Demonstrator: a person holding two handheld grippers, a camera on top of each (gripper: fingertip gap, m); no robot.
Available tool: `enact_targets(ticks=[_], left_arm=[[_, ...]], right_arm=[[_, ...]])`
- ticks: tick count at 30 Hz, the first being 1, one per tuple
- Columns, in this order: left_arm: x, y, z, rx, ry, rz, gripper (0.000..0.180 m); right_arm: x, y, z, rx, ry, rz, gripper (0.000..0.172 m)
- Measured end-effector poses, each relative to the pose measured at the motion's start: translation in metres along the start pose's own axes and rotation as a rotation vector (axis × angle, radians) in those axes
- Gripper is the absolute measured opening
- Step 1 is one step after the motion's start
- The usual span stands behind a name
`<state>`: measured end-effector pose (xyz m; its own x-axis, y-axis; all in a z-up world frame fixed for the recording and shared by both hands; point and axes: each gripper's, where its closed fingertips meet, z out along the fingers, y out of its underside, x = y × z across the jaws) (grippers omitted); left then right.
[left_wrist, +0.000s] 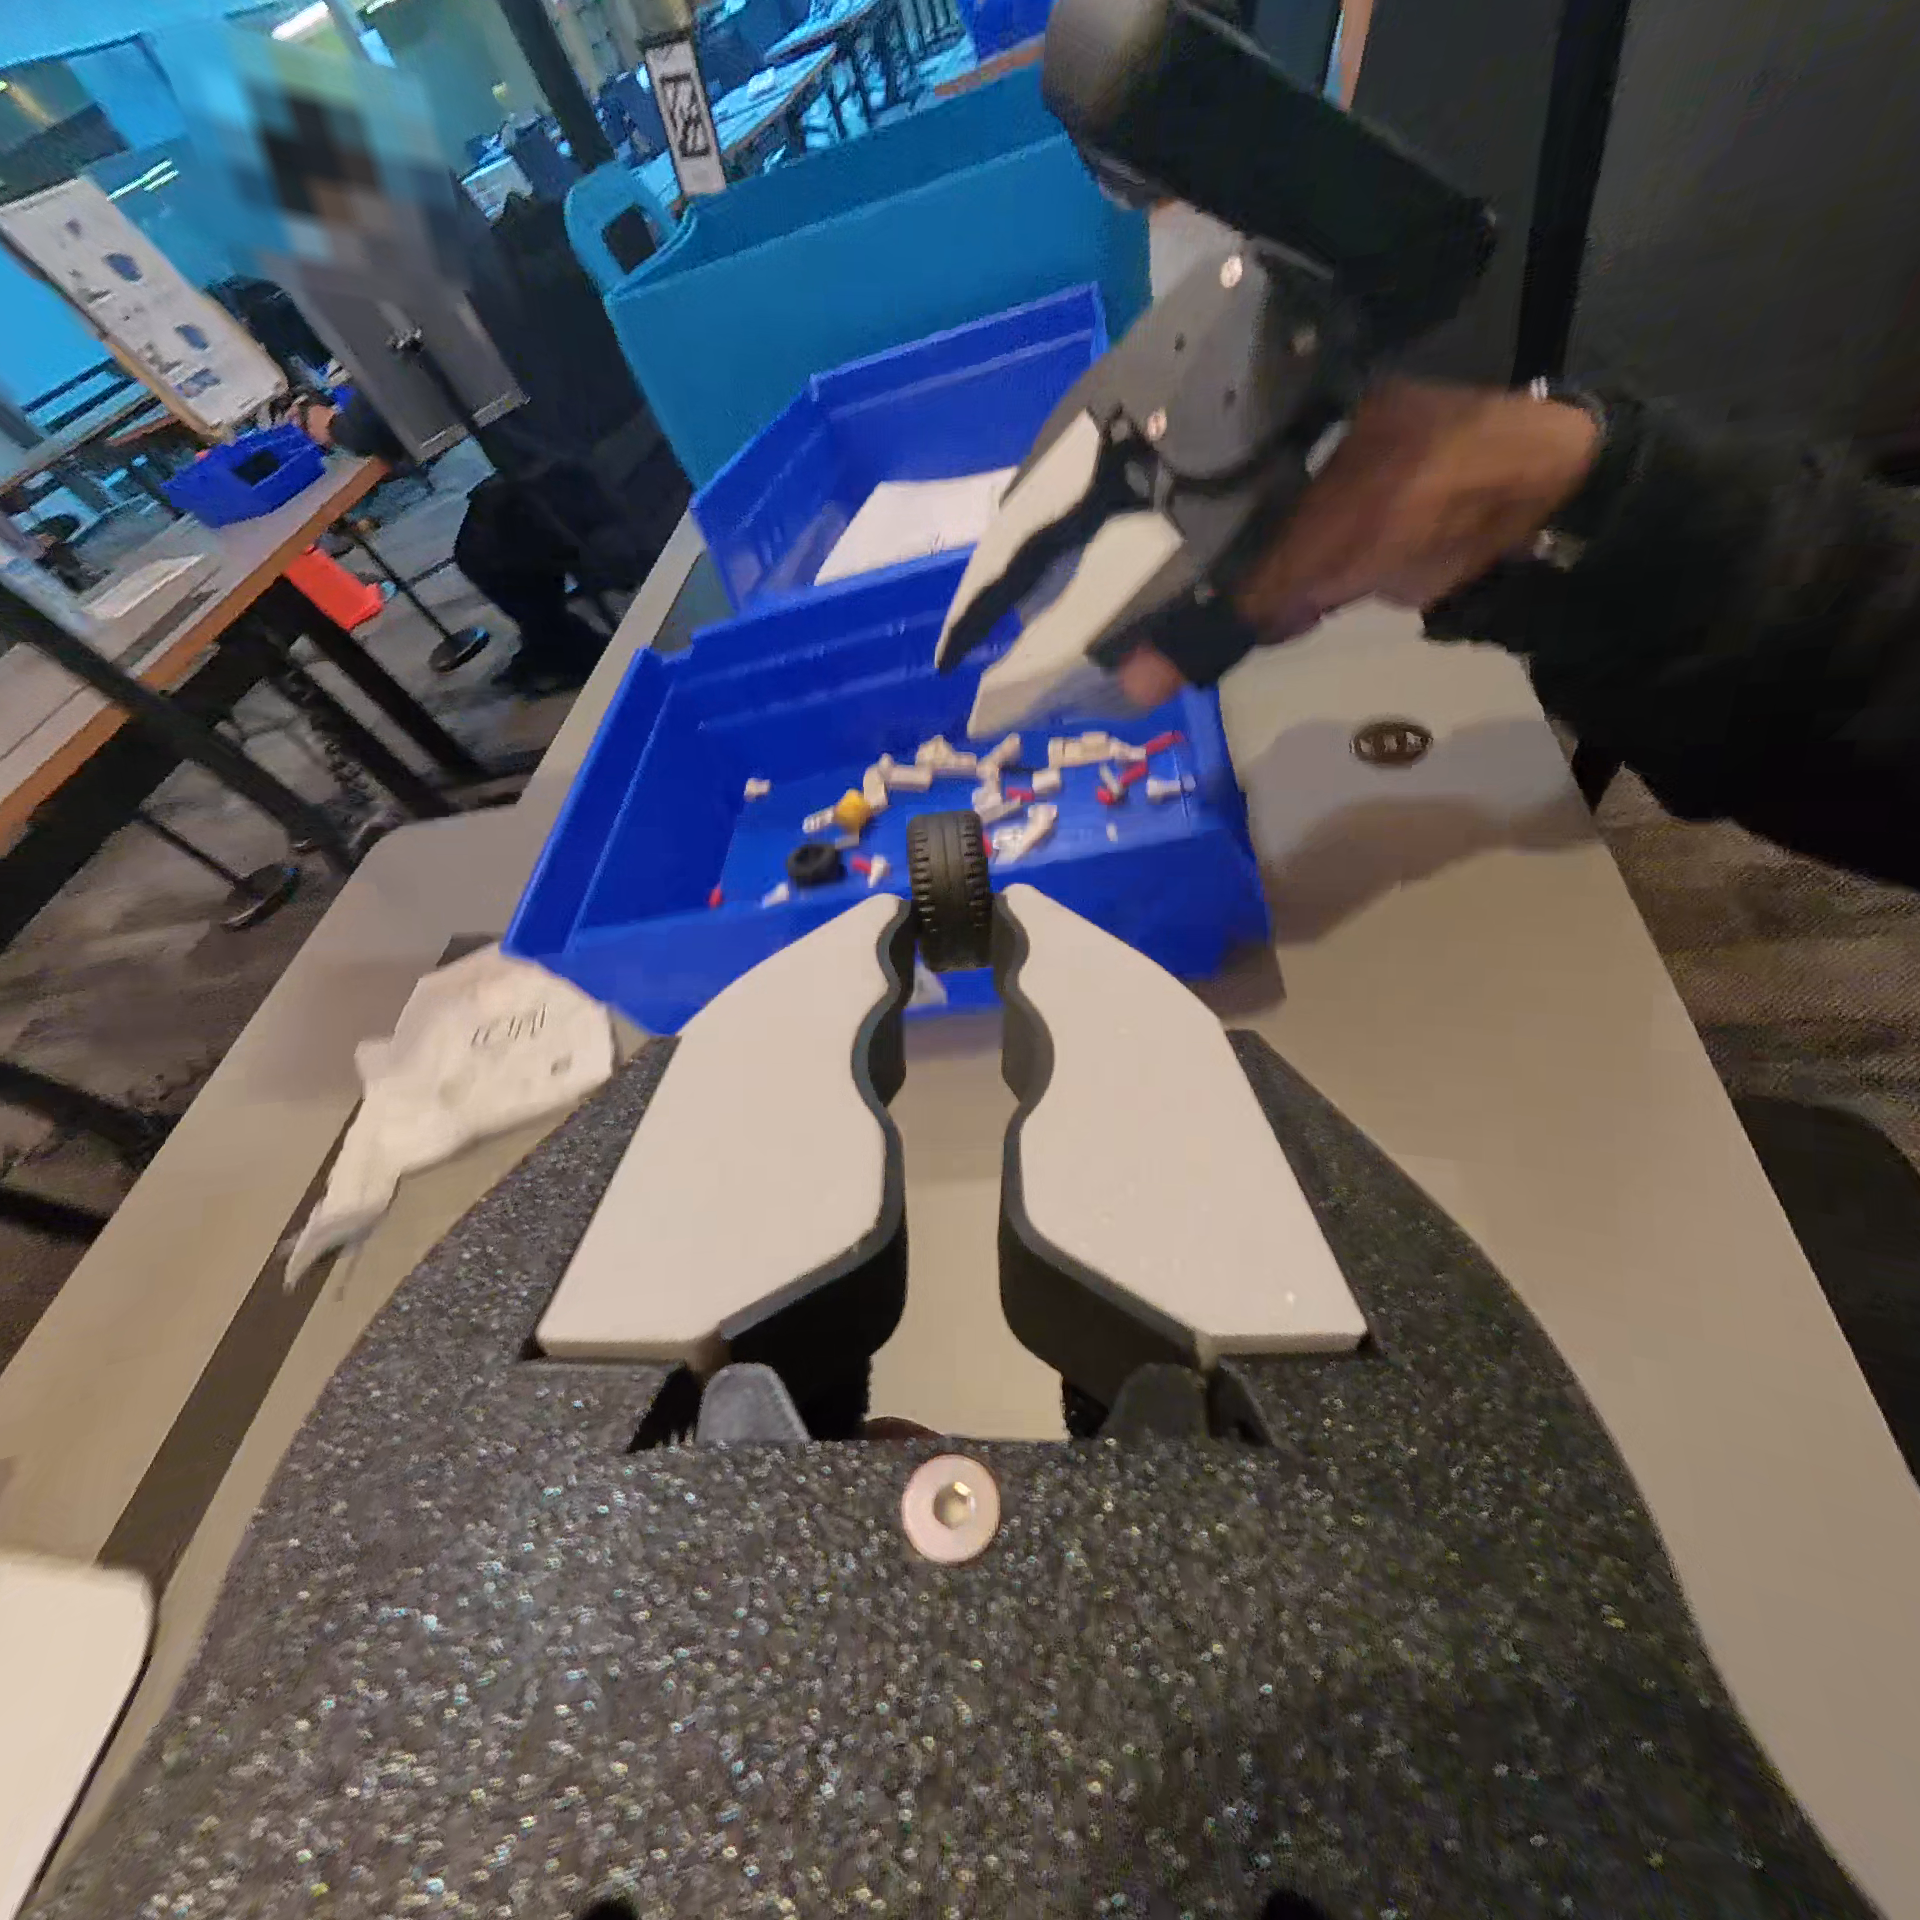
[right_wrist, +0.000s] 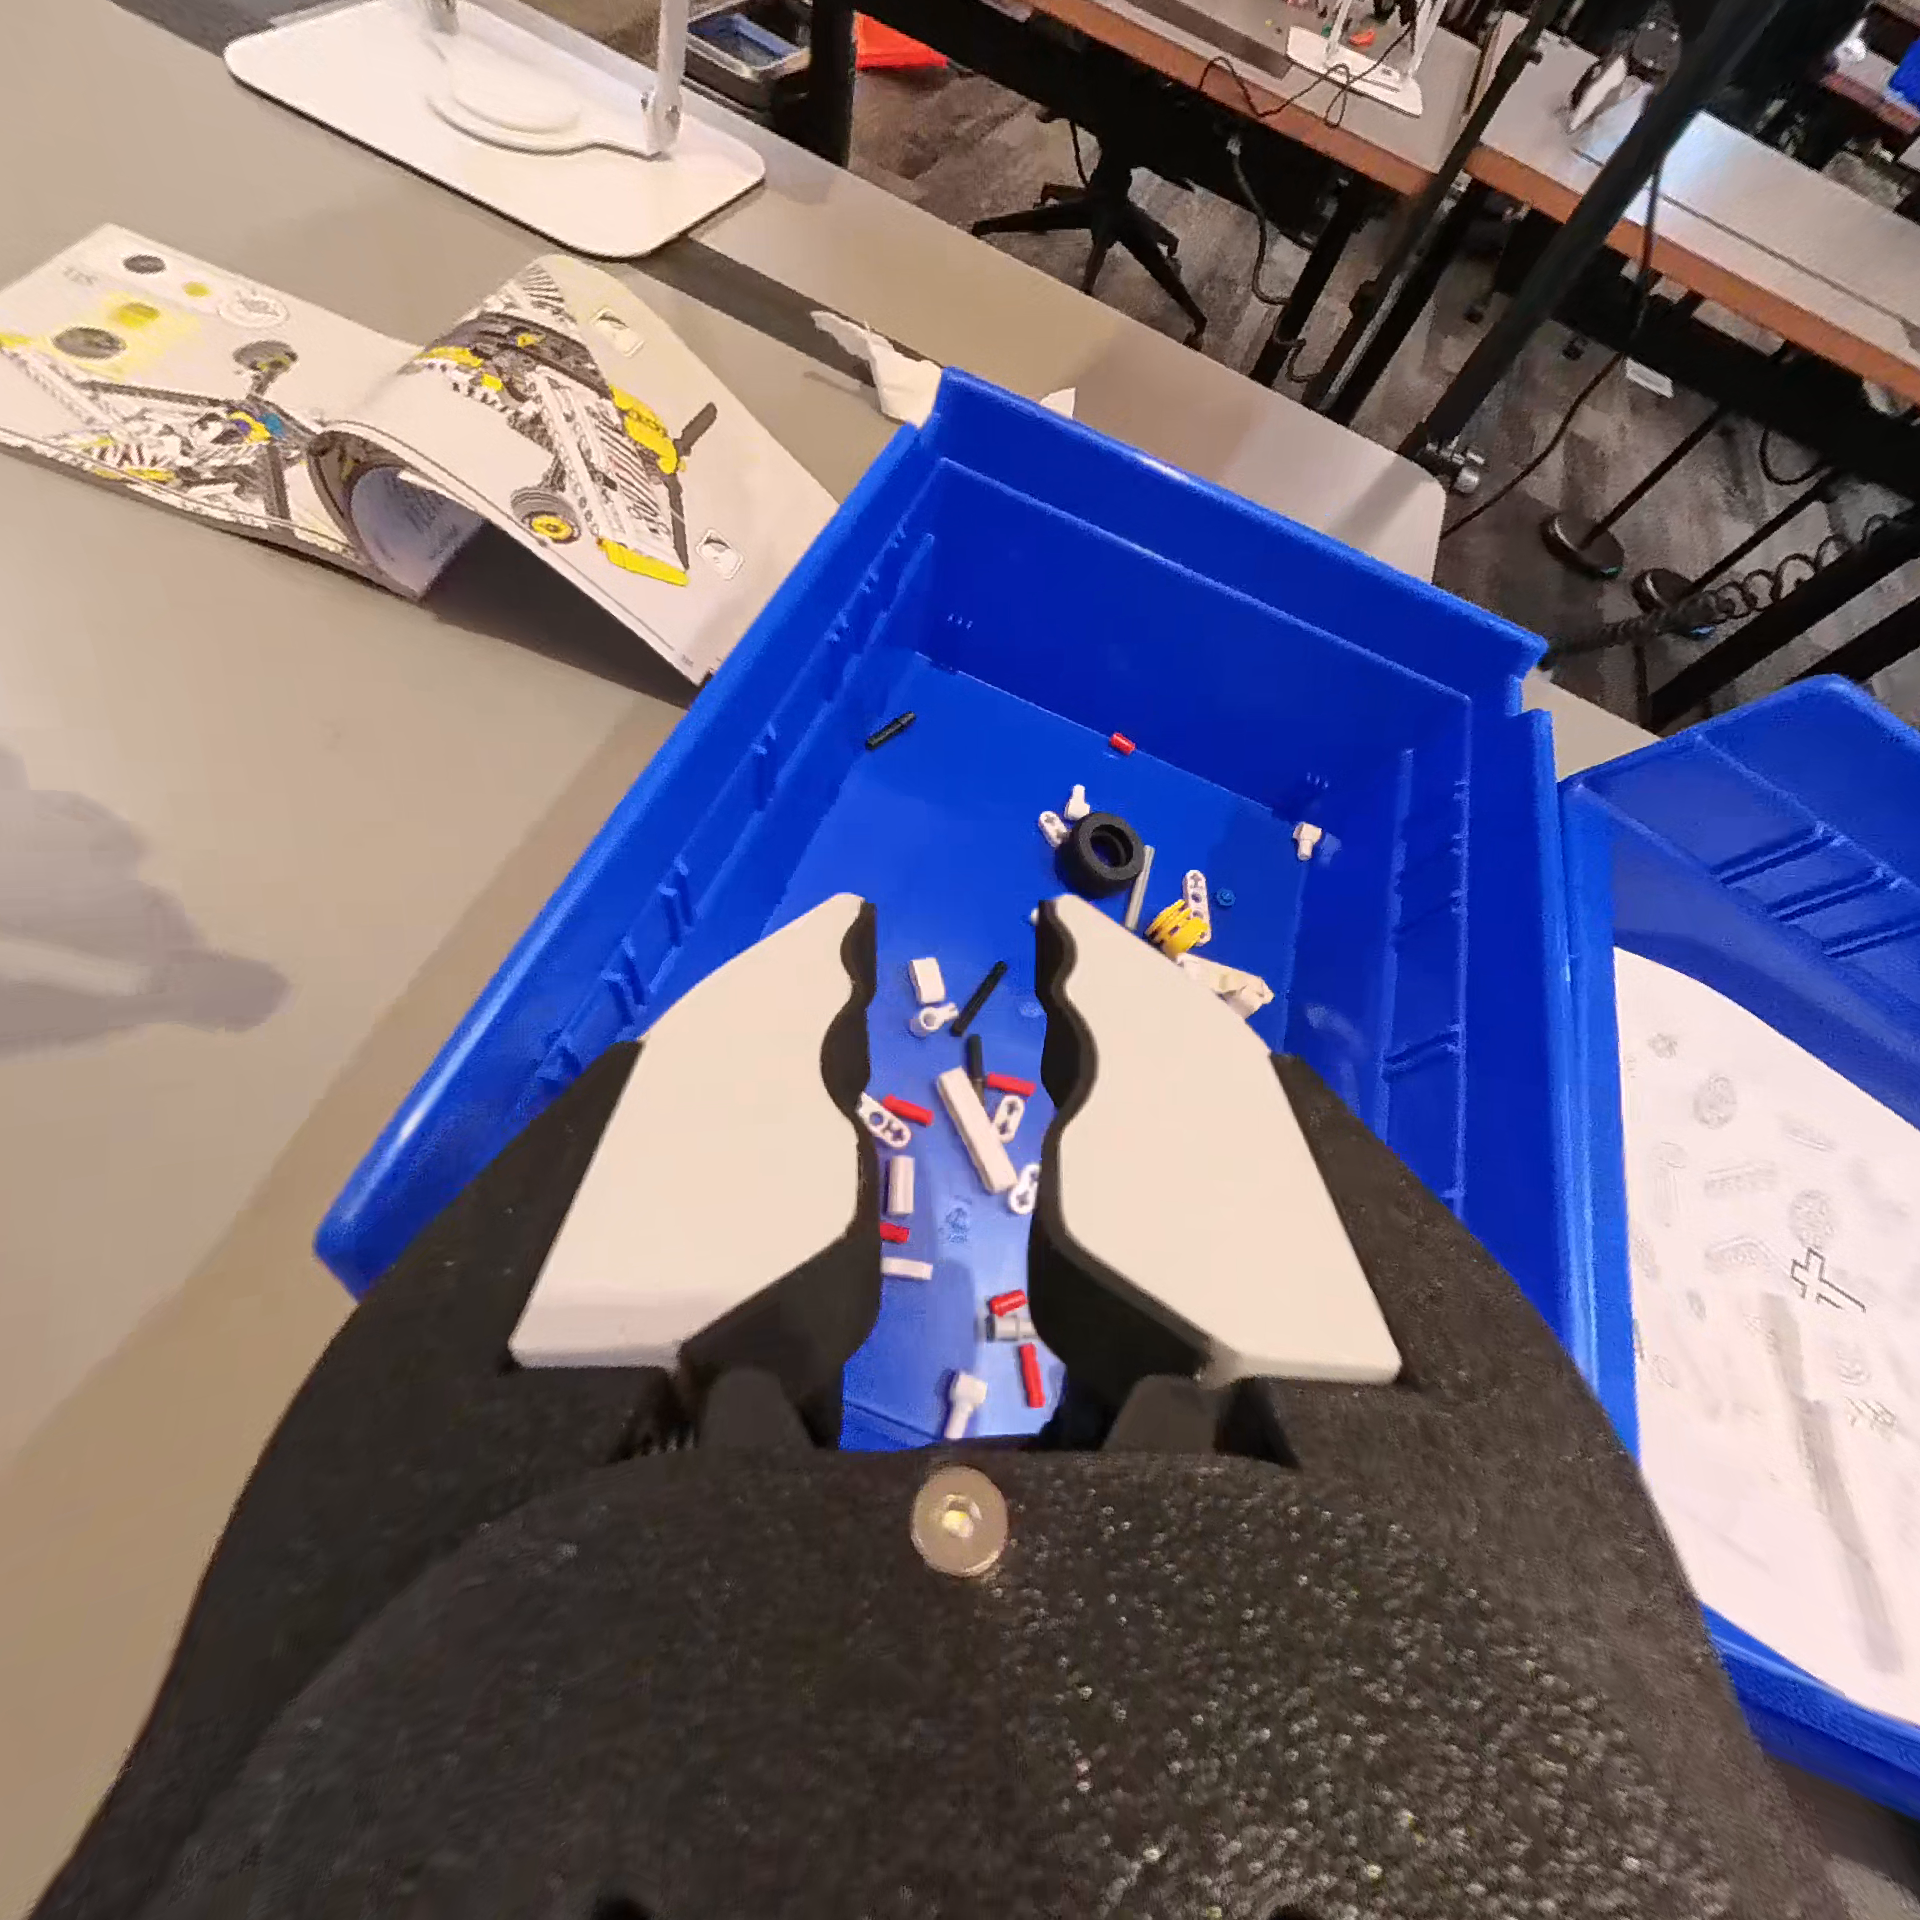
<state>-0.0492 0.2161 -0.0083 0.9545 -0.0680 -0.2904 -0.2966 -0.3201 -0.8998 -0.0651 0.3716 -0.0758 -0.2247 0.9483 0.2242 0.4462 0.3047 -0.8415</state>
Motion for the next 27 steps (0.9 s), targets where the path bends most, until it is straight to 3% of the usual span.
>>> enact_targets(ticks=[6, 9, 11, 14, 18, 23, 27], left_arm=[[-0.013, -0.02, 0.101, -0.033, 0.091, -0.051, 0.016], [-0.017, -0.007, 0.13, -0.109, 0.113, -0.09, 0.037], [-0.023, -0.002, 0.131, -0.105, 0.095, -0.115, 0.048], [-0.037, -0.005, 0.102, 0.0, 0.047, -0.134, 0.052], [-0.065, 0.012, 0.032, 0.072, -0.073, -0.142, 0.052], [-0.113, 0.078, -0.076, 0.041, -0.35, -0.272, 0.053], [-0.107, 0.137, -0.14, 0.088, -0.446, -0.468, 0.05]], right_arm=[[0.008, -0.006, -0.015, 0.048, 0.011, 0.02, 0.036], [0.01, -0.007, -0.028, 0.083, 0.017, 0.031, 0.036], [0.007, -0.008, -0.037, 0.103, 0.02, 0.029, 0.036], [-0.01, -0.014, -0.049, 0.142, 0.003, 0.003, 0.036], [-0.059, -0.034, -0.057, 0.193, -0.076, -0.1, 0.036], [-0.153, -0.078, -0.037, 0.242, -0.272, -0.259, 0.038], [-0.226, -0.117, 0.011, 0.242, -0.418, -0.426, 0.042]])
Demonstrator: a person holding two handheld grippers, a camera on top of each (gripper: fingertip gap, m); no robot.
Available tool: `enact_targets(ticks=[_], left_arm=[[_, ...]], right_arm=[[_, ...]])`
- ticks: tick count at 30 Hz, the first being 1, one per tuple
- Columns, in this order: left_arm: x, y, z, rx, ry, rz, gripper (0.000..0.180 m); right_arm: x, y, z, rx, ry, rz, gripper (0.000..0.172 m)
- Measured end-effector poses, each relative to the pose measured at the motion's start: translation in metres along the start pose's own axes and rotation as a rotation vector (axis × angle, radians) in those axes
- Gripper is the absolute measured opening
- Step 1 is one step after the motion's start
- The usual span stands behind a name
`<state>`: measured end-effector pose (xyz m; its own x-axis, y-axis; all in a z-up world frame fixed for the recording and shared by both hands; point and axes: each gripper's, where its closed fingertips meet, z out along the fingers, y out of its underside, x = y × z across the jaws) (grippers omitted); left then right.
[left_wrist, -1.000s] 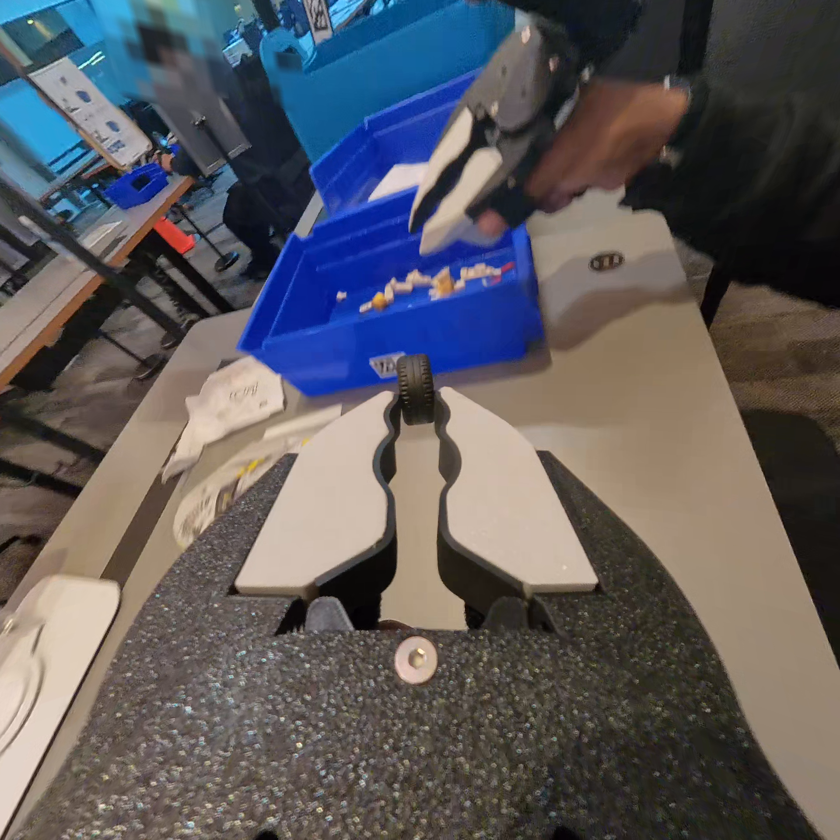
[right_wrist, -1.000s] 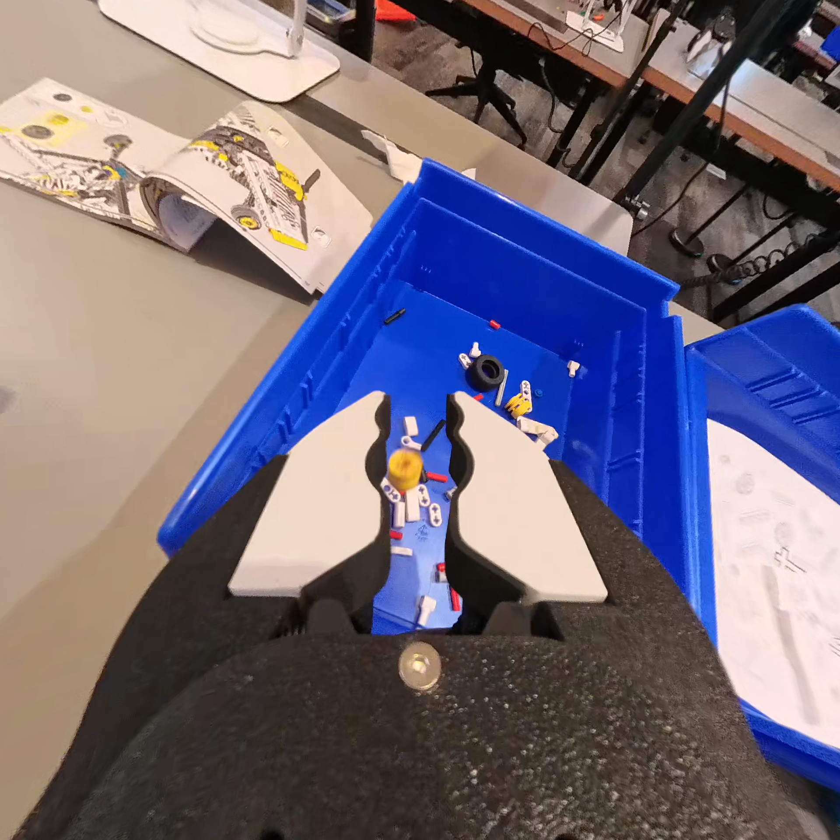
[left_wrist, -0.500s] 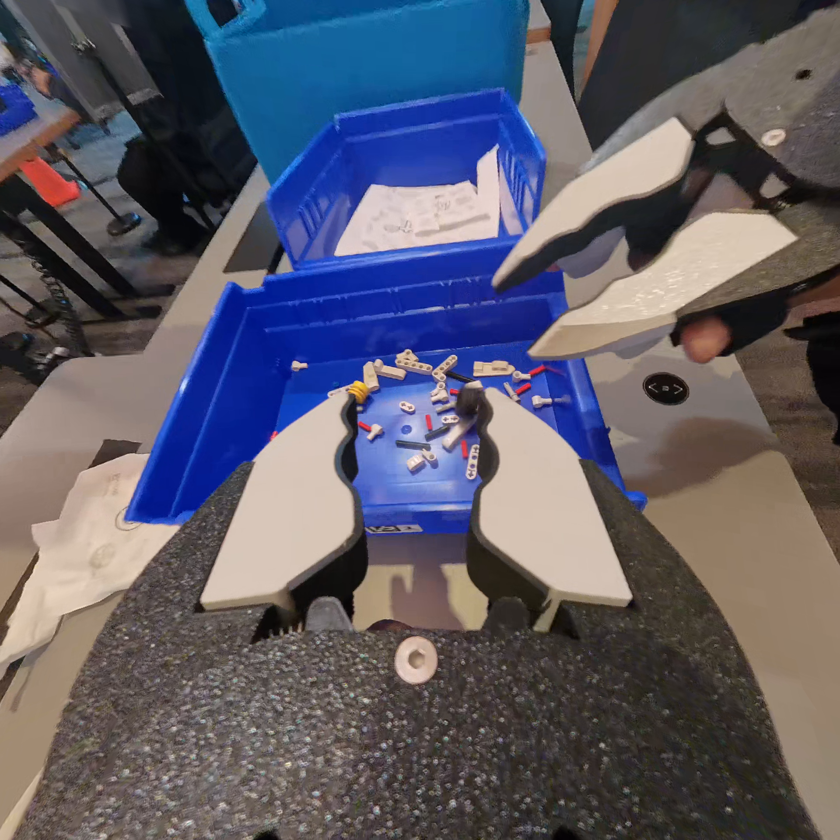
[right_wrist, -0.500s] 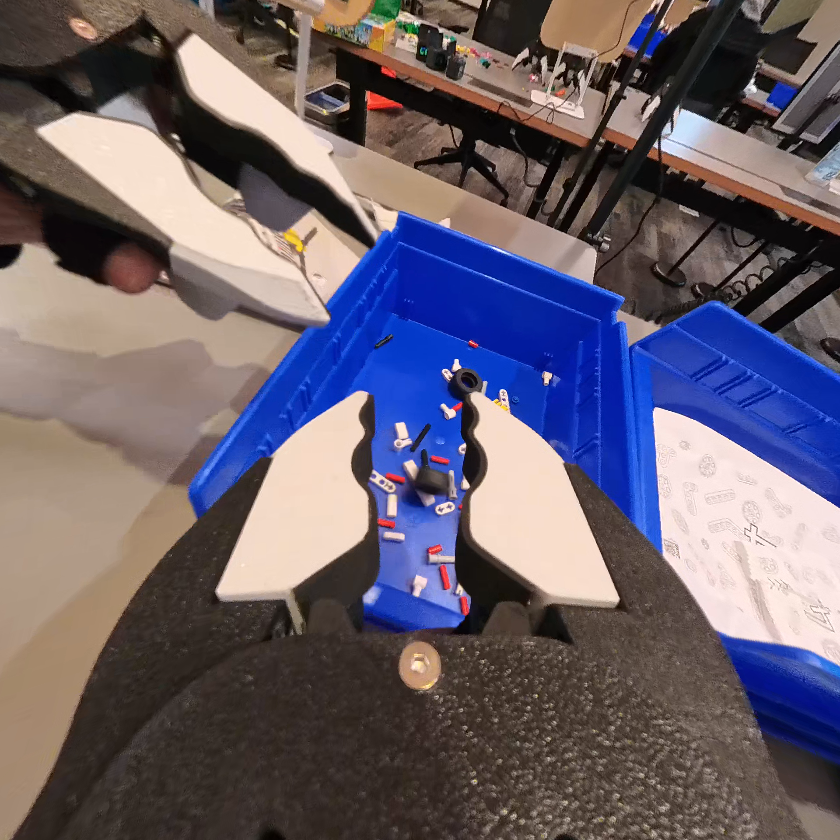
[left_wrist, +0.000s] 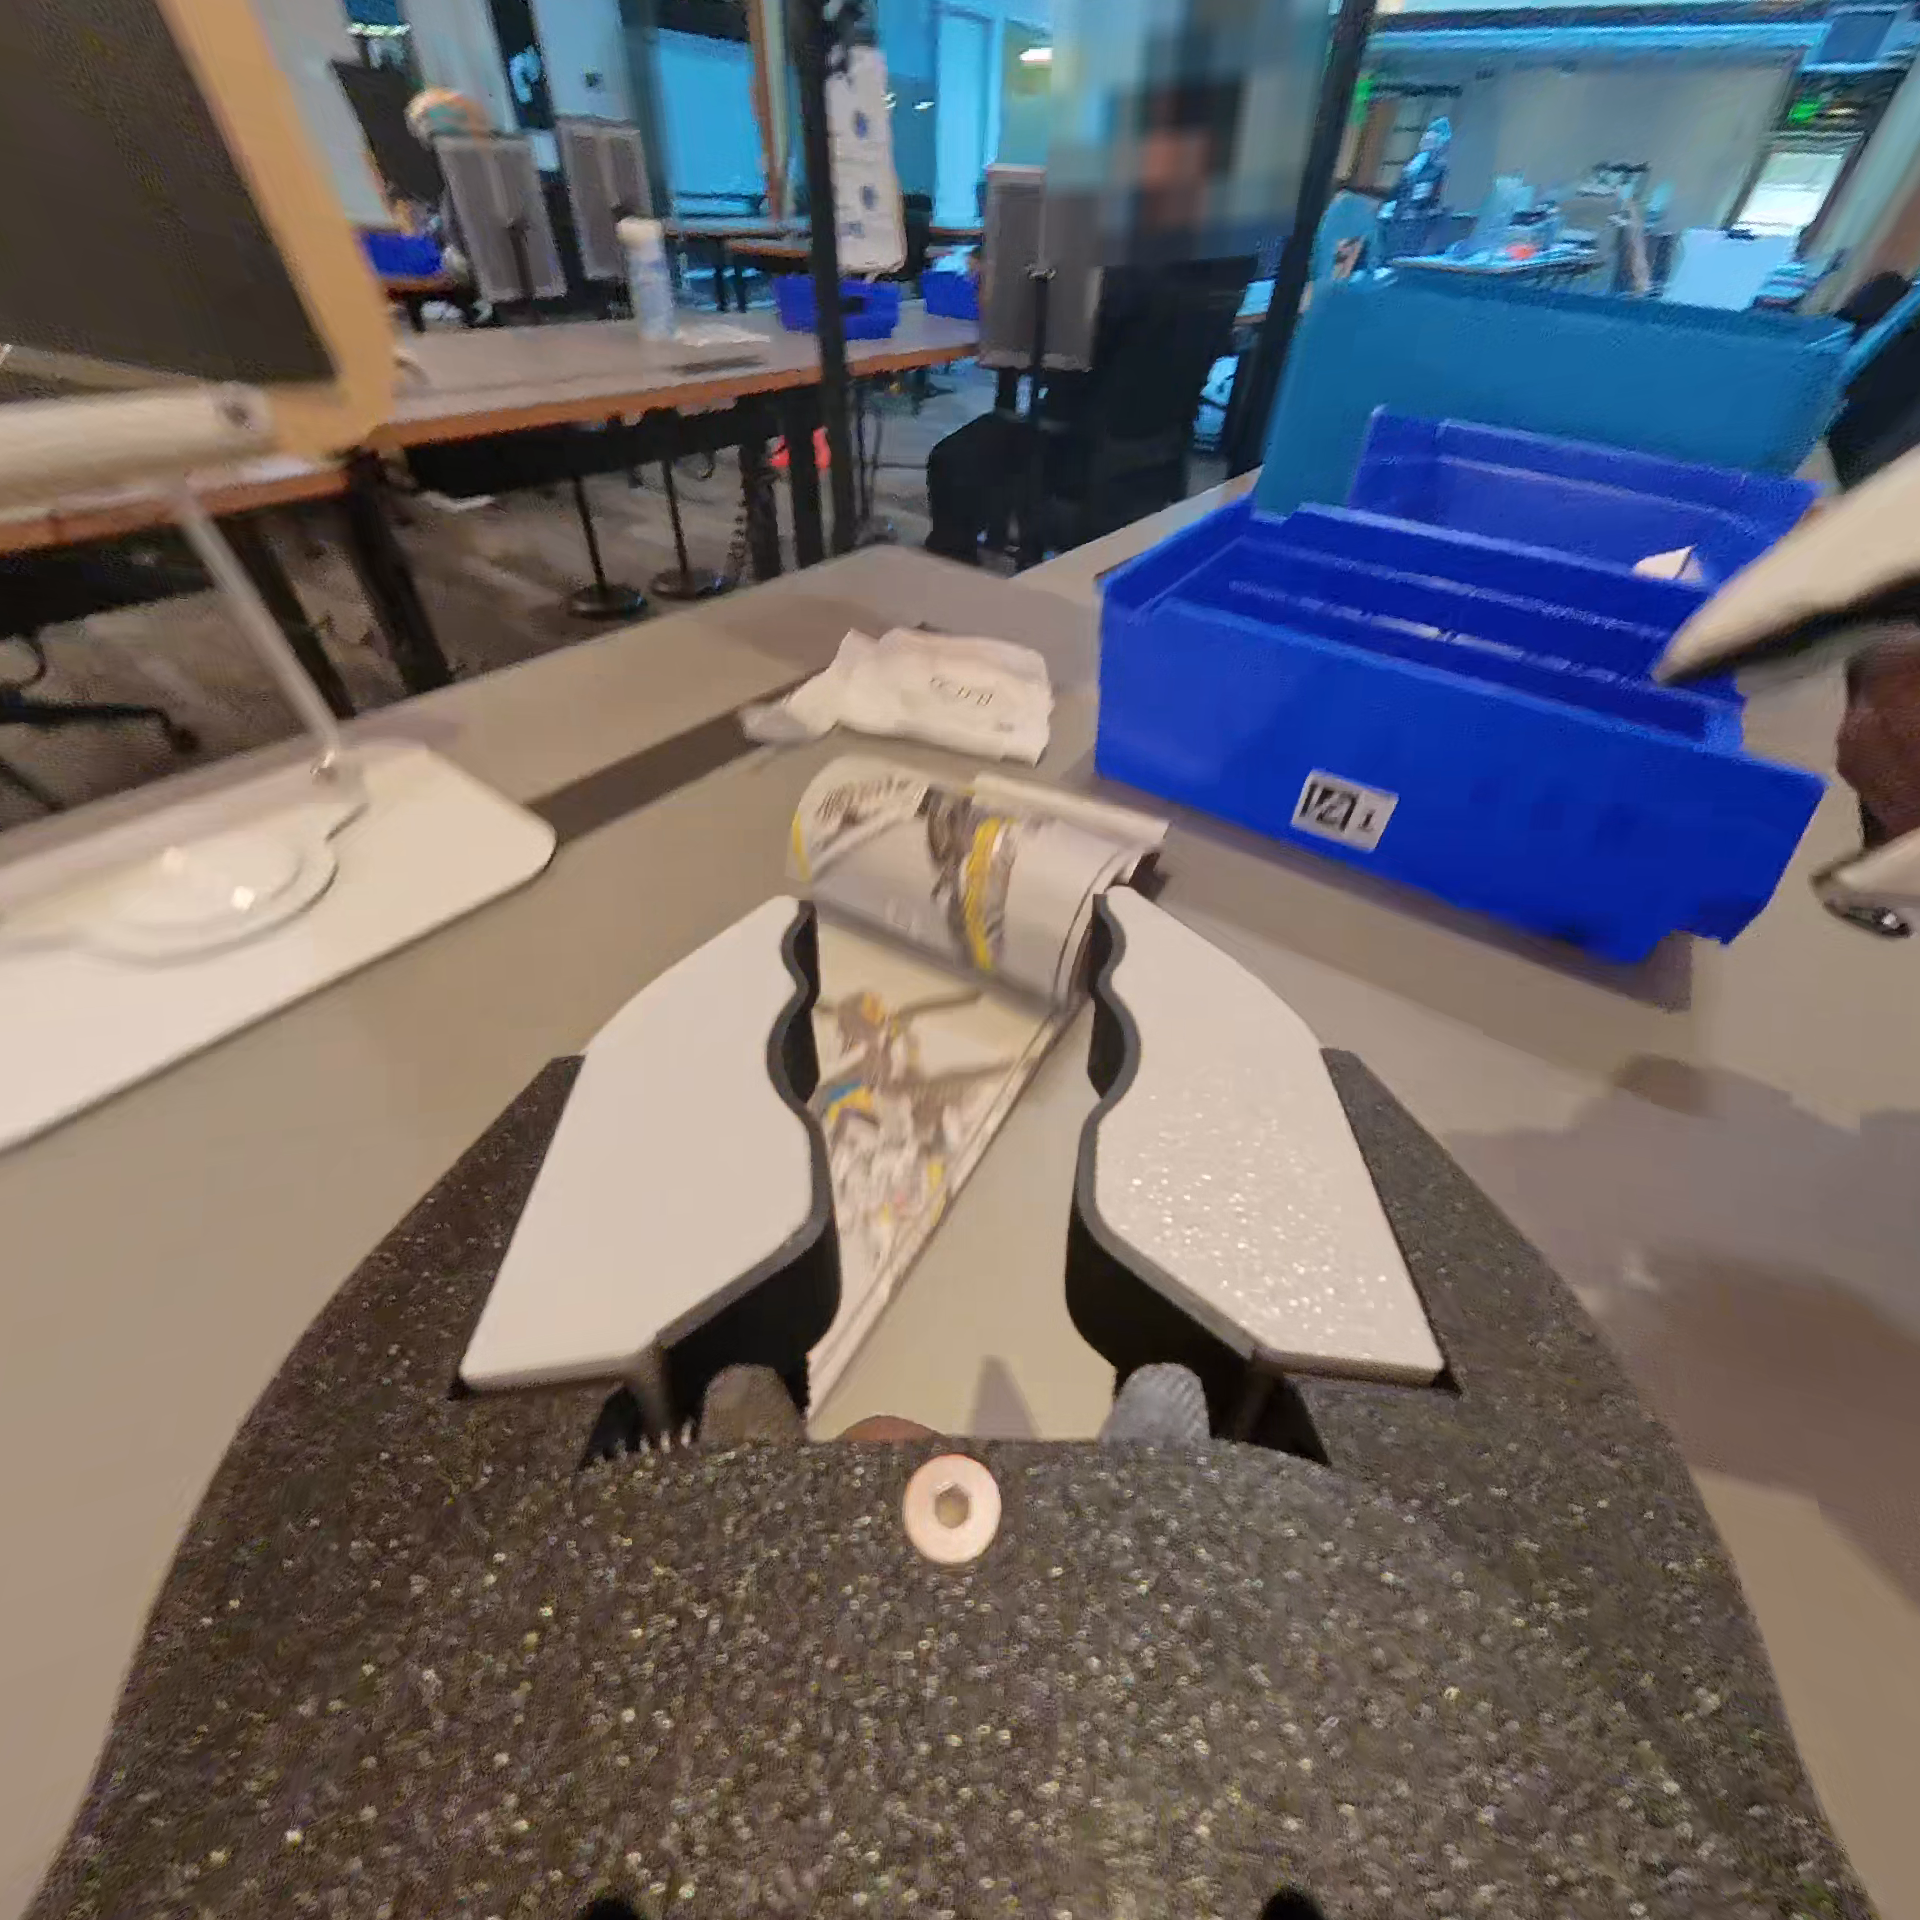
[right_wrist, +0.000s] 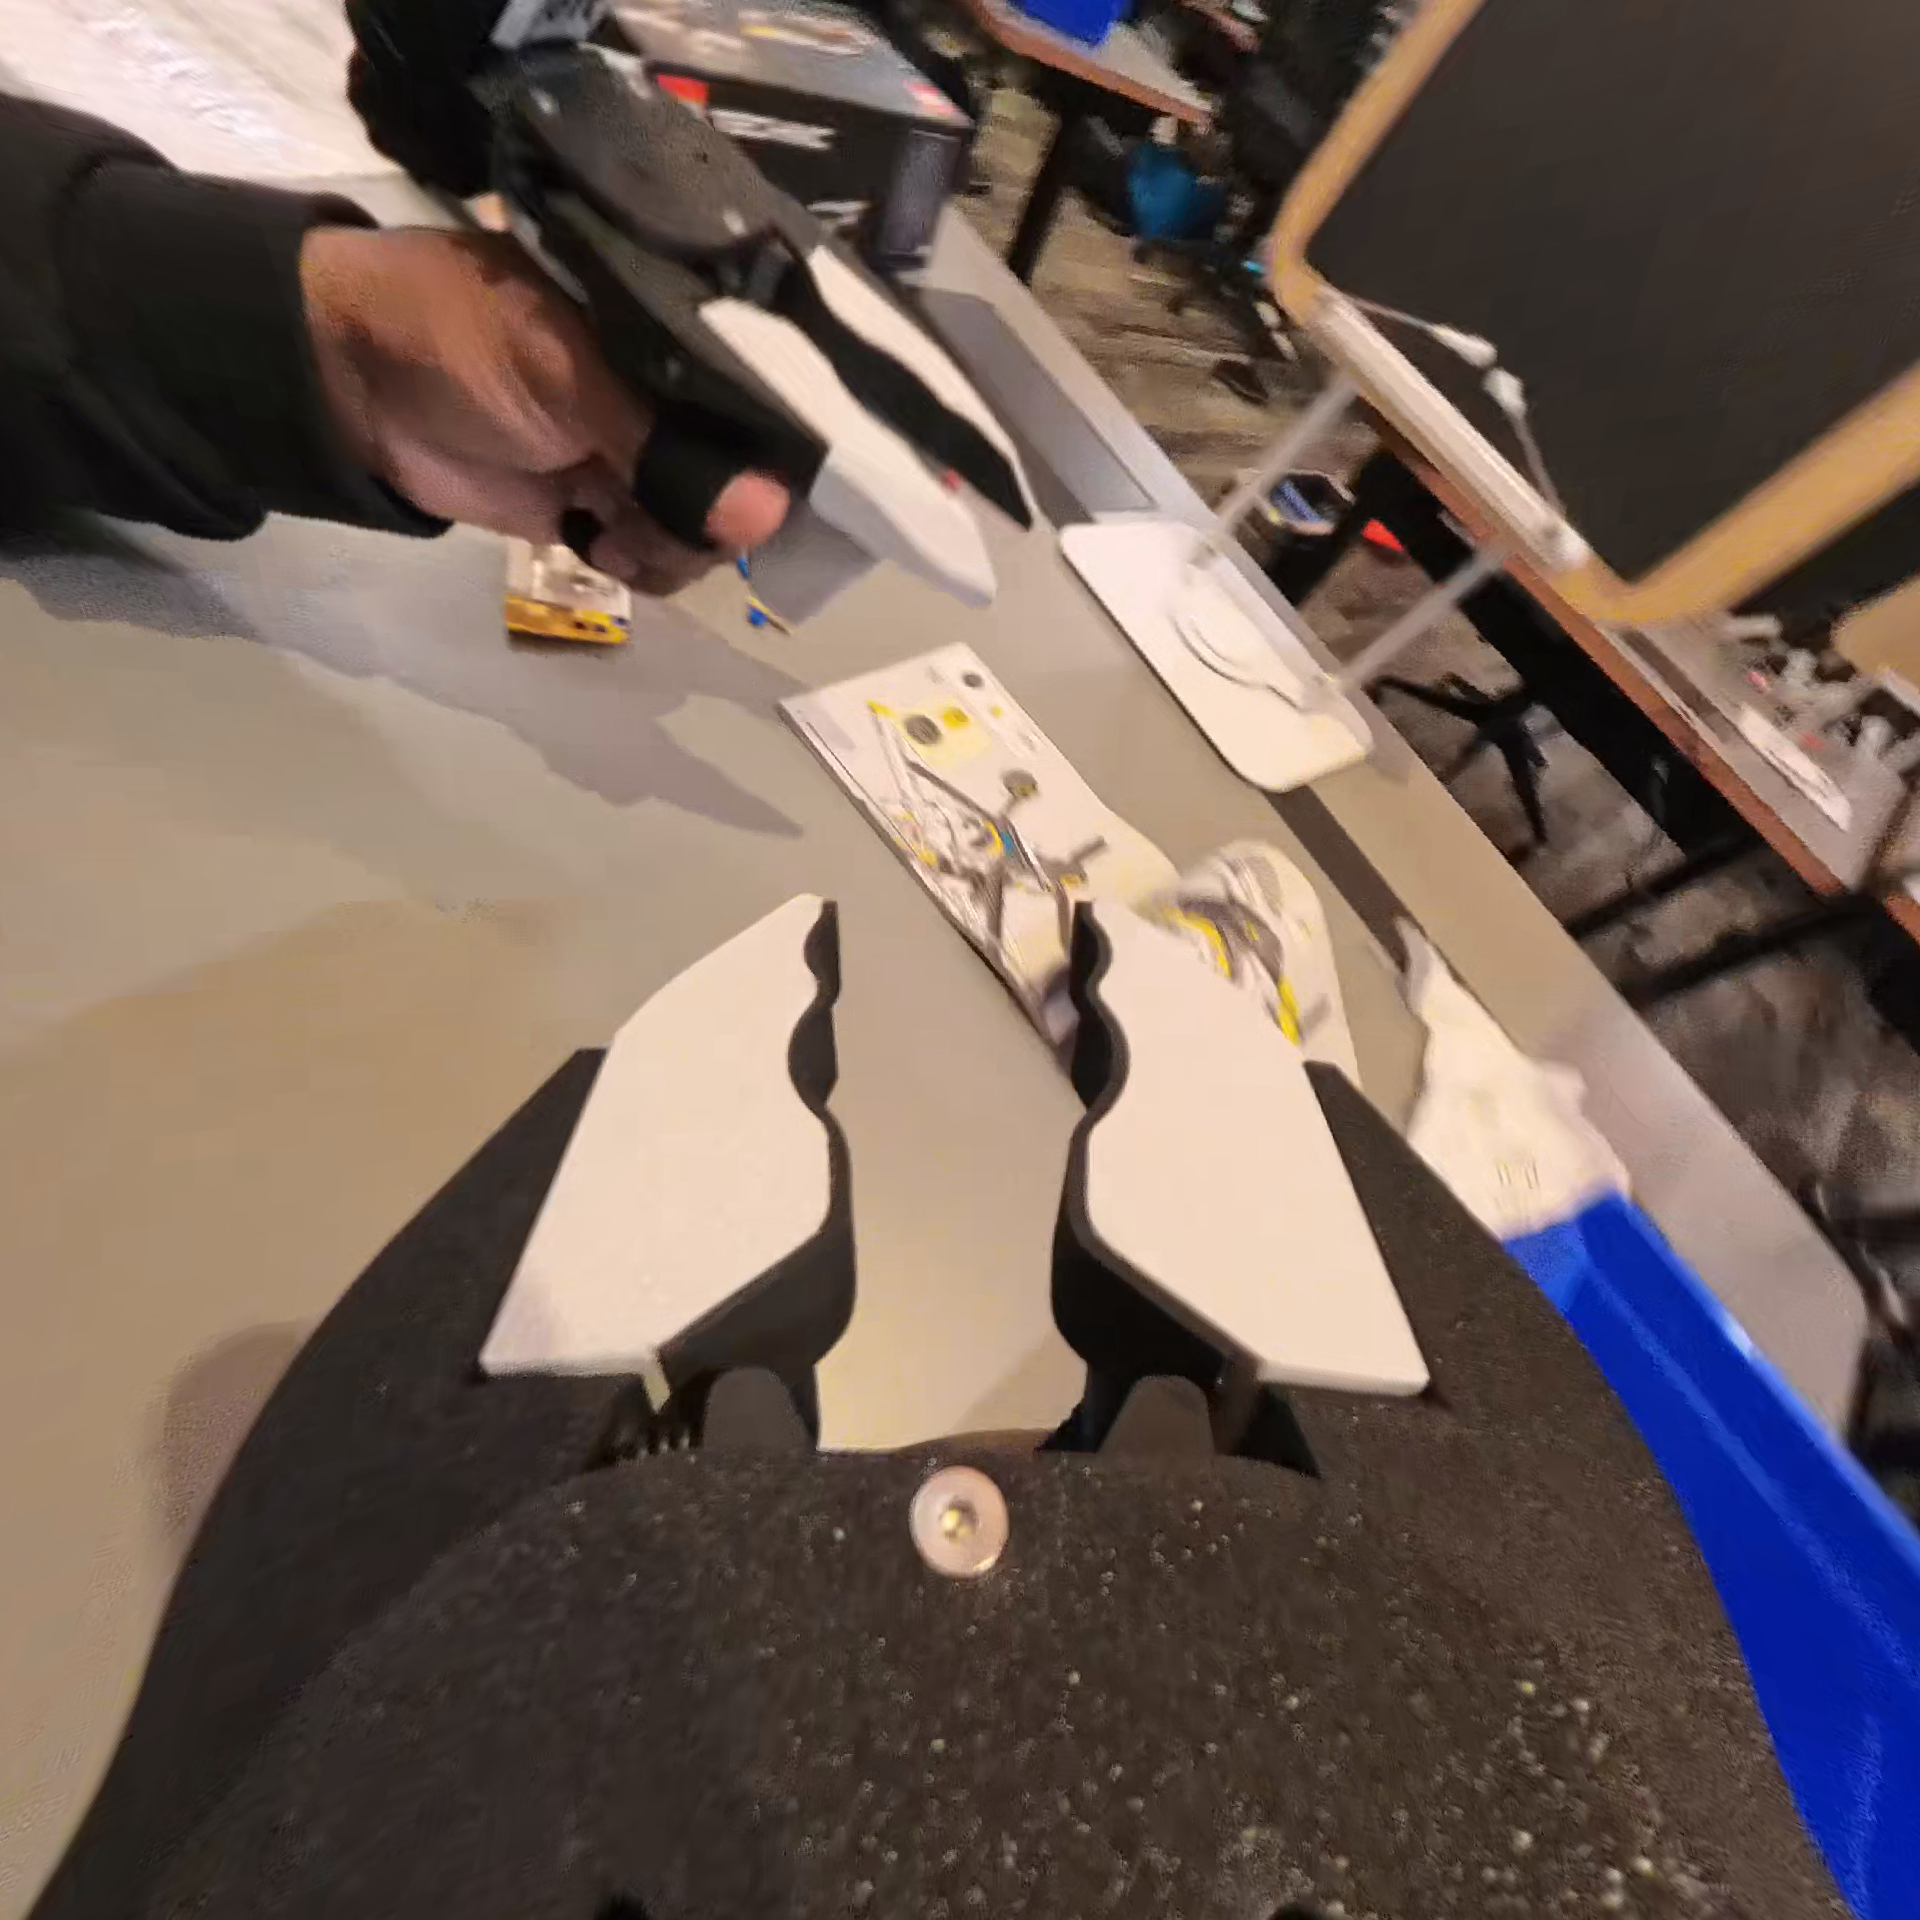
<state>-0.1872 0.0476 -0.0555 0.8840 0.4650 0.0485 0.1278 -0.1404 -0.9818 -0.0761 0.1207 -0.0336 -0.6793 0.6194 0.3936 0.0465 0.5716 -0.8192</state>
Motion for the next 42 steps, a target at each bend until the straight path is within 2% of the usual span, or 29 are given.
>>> enact_targets(ticks=[3, 5, 8, 11, 16, 19, 26, 29, 32, 36, 42], left_arm=[[-0.009, 0.037, -0.03, -0.029, -0.042, 0.029, 0.05], [-0.007, 0.05, -0.047, -0.017, -0.051, 0.058, 0.047], [0.005, 0.051, -0.064, 0.016, -0.018, 0.066, 0.044], [0.005, 0.045, -0.07, 0.05, -0.033, 0.099, 0.041], [0.005, 0.044, -0.071, 0.068, -0.004, 0.021, 0.036], [0.011, 0.042, -0.072, 0.089, 0.035, -0.024, 0.033], [0.019, 0.048, -0.07, 0.111, 0.111, -0.131, 0.029], [0.027, 0.048, -0.07, 0.112, 0.149, -0.146, 0.03], [0.028, 0.051, -0.069, 0.101, 0.16, -0.148, 0.03], [0.025, 0.057, -0.066, 0.071, 0.174, -0.191, 0.03], [0.027, 0.066, -0.062, 0.032, 0.194, -0.227, 0.029]], right_arm=[[-0.008, -0.023, 0.064, -0.006, -0.14, -0.12, 0.045], [-0.013, -0.028, 0.105, -0.035, -0.262, -0.162, 0.051], [-0.021, -0.019, 0.154, -0.137, -0.441, -0.227, 0.056], [-0.013, 0.003, 0.198, -0.287, -0.555, -0.284, 0.061], [0.01, 0.023, 0.253, -0.434, -0.637, -0.129, 0.071], [0.016, 0.011, 0.27, -0.405, -0.654, 0.05, 0.067], [0.023, 0.015, 0.293, -0.331, -0.622, 0.186, 0.061], [0.029, 0.019, 0.296, -0.341, -0.605, 0.199, 0.054], [0.024, 0.029, 0.294, -0.391, -0.643, 0.172, 0.054], [0.026, 0.024, 0.295, -0.366, -0.659, 0.196, 0.052], [0.008, 0.037, 0.298, -0.407, -0.718, 0.128, 0.054]])
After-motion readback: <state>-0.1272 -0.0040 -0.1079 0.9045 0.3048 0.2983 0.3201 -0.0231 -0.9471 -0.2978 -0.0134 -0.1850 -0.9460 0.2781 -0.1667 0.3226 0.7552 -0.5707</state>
